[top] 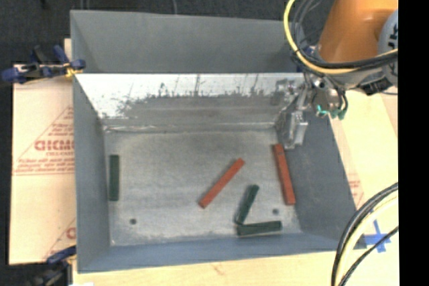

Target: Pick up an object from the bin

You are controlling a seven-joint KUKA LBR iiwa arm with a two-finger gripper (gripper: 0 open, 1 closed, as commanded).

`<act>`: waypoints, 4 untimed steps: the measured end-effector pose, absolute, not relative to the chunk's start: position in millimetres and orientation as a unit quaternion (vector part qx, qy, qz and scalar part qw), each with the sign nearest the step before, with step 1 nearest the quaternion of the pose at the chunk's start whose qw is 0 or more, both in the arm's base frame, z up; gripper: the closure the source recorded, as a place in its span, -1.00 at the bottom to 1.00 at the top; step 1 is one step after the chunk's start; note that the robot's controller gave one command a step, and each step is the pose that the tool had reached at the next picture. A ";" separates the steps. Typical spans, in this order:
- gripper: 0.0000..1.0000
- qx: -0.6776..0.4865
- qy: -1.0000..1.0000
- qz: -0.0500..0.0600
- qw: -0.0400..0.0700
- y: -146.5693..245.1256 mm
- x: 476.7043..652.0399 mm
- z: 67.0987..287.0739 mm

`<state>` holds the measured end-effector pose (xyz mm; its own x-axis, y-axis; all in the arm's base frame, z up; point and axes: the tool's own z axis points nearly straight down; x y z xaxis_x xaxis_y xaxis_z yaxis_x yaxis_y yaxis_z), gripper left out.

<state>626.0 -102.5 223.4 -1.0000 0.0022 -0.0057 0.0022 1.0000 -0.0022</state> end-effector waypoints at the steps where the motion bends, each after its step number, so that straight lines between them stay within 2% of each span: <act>1: -1.00 -0.033 0.999 -0.002 0.006 -95.3 629.7 184.2; 2: -1.00 -0.045 0.999 -0.001 0.004 -92.8 628.1 171.1; 3: -1.00 -0.182 0.983 -0.001 0.002 -66.4 596.9 154.8; 4: 1.00 -0.204 0.979 0.000 0.003 -44.6 621.8 71.0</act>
Offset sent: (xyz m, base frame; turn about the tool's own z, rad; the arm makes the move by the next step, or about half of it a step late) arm -0.0369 0.0304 -0.1055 -0.5433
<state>621.8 -44.6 71.0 -0.9171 -0.3987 -0.0052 -0.3987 0.9171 -0.0010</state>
